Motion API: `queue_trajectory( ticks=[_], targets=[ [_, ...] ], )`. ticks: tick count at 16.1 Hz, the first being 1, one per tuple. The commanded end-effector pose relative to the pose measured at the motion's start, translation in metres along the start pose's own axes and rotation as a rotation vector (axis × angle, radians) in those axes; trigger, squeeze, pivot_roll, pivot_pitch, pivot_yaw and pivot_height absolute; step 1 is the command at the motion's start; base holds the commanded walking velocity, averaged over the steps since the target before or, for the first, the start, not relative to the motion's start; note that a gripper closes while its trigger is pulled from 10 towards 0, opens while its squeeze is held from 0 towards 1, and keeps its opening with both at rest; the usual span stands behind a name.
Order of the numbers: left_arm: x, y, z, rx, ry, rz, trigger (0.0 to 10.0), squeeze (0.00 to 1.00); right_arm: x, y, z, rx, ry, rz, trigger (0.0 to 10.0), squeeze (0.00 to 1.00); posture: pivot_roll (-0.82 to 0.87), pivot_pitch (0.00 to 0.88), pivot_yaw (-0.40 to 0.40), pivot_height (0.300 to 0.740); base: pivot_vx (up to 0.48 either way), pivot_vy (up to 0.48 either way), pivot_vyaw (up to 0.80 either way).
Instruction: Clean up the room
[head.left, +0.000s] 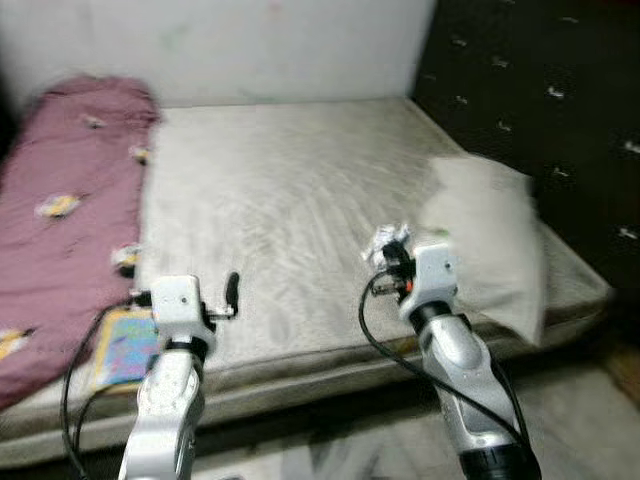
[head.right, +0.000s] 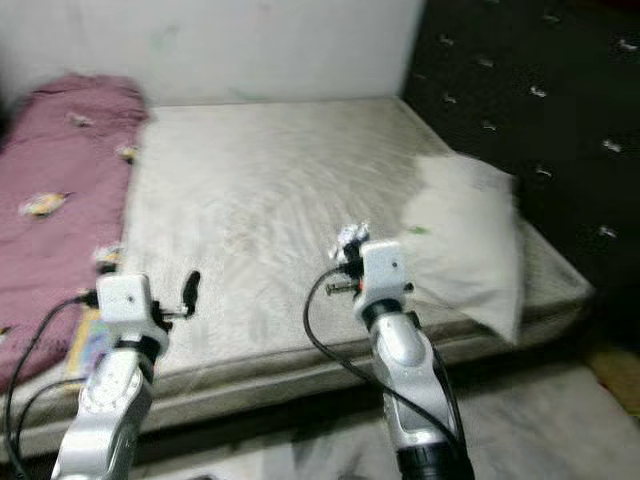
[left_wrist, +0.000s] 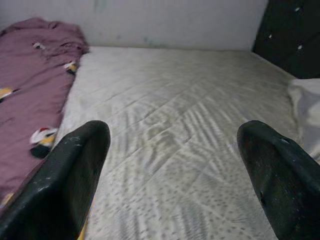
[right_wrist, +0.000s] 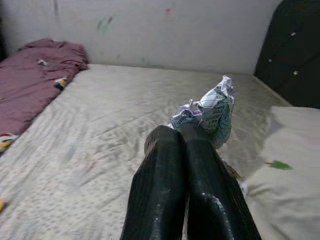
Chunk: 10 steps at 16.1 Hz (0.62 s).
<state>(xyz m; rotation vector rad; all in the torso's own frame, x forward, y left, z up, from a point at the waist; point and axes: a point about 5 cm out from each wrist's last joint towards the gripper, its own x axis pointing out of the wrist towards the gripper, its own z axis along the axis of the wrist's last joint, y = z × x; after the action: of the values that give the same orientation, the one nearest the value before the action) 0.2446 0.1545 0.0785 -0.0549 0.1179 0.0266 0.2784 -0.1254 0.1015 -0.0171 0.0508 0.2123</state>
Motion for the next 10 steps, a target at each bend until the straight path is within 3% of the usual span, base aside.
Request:
queue_trajectory(
  ticks=[1,8,10],
  targets=[
    [0.0007,-0.0023,0.0045,-0.008,-0.019,-0.014,10.0,0.0,0.0029,-0.0035,0.0033,-0.013,-0.007,-0.014,10.0,0.0,-0.01,0.0,-0.021,0.74,0.36,0.0,0.0],
    [0.0002,-0.0009,0.0046,-0.008,-0.02,-0.006,10.0,0.0,0.0038,-0.0036,0.0026,-0.017,-0.006,-0.009,10.0,0.0,0.0,0.0,-0.025,0.74,0.349,0.0,0.0],
    [0.0,-0.0001,0.0026,-0.003,-0.013,0.018,10.0,0.0,0.0033,-0.0029,0.002,-0.012,-0.006,-0.008,10.0,0.0,0.0,0.0,-0.024,0.74,0.12,0.0,0.0]
  ],
)
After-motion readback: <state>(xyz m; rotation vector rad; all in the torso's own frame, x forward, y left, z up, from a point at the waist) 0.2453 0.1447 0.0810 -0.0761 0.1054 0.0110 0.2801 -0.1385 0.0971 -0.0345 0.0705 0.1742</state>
